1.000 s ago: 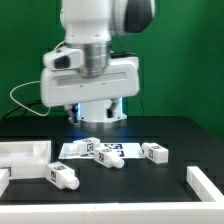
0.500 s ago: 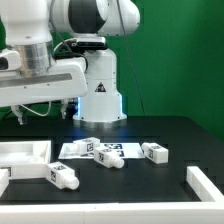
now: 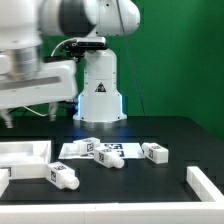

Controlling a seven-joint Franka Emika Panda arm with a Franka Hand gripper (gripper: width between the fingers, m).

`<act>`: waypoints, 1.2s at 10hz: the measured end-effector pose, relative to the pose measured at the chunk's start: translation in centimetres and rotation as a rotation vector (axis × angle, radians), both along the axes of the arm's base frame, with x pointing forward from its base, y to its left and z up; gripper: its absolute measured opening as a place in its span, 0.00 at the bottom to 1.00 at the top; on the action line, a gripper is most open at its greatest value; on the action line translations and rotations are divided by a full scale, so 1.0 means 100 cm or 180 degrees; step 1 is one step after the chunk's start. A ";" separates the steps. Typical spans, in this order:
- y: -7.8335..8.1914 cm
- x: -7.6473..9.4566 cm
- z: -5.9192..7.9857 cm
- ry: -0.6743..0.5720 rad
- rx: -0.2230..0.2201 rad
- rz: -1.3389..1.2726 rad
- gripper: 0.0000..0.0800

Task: Assemble one leg

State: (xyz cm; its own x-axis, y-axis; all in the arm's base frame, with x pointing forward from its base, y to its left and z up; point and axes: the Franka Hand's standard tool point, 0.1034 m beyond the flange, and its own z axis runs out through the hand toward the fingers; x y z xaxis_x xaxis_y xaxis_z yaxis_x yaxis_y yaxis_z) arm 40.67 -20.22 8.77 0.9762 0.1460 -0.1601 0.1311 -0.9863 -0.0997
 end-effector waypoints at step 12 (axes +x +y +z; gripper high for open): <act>-0.085 0.005 -0.074 0.0060 -0.0191 0.0335 0.81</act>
Offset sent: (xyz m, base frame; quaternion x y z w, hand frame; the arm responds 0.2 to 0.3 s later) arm 0.0000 0.0000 0.0000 0.0000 0.0000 0.0000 1.0000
